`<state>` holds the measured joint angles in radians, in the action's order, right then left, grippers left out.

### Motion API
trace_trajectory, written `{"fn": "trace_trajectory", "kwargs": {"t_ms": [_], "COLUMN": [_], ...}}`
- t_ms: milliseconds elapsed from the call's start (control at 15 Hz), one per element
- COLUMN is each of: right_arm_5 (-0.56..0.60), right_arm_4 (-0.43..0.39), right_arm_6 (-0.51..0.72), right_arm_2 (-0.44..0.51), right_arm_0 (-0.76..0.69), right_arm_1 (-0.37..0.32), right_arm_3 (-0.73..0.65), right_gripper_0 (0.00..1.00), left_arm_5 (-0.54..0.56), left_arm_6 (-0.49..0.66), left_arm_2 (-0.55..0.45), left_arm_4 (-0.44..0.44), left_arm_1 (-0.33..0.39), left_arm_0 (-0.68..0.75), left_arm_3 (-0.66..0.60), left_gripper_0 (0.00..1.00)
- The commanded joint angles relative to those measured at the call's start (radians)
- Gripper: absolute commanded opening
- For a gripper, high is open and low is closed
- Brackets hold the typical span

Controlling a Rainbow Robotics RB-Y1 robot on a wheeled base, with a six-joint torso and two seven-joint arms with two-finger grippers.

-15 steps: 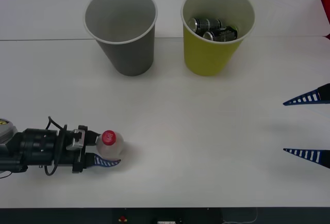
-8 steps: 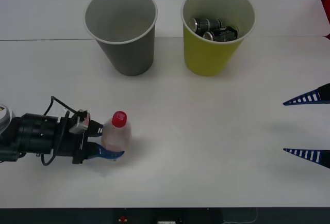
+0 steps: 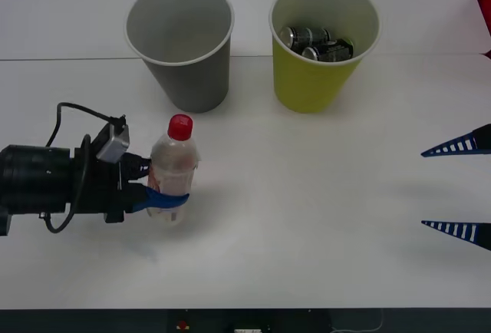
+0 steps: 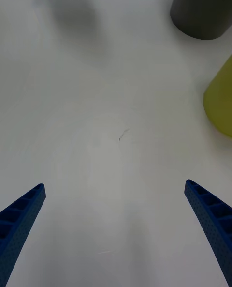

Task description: Put the can into the green bin and the plastic bottle into the gray bin

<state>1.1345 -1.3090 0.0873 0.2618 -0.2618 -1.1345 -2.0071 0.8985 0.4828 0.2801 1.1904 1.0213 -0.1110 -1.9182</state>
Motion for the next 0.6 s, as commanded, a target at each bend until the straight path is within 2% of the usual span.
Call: {"fn": "trace_trajectory", "kwargs": {"t_ms": [67,200,467,600], "right_arm_5": [0.0,0.0,0.0,0.0], "right_arm_4": [0.0,0.0,0.0,0.0], "right_arm_6": [0.0,0.0,0.0,0.0], "right_arm_2": [0.0,0.0,0.0,0.0], "right_arm_0": [0.0,0.0,0.0,0.0], "right_arm_1": [0.0,0.0,0.0,0.0], "right_arm_3": [0.0,0.0,0.0,0.0], "right_gripper_0": [1.0,1.0,1.0,1.0], "left_arm_5": [-0.001,-0.001,-0.001,0.0], "left_arm_6": [0.226,0.392,0.744,0.876], "left_arm_2": [-0.121,-0.179,-0.276,-0.317], "left_arm_4": [0.097,0.146,0.31,0.385], "left_arm_1": [0.011,0.013,0.011,0.011], "left_arm_0": [0.059,0.083,0.096,0.096], "left_arm_3": [-0.107,-0.174,-0.331,-0.387], "left_gripper_0": [0.0,0.0,0.0,0.0]}}
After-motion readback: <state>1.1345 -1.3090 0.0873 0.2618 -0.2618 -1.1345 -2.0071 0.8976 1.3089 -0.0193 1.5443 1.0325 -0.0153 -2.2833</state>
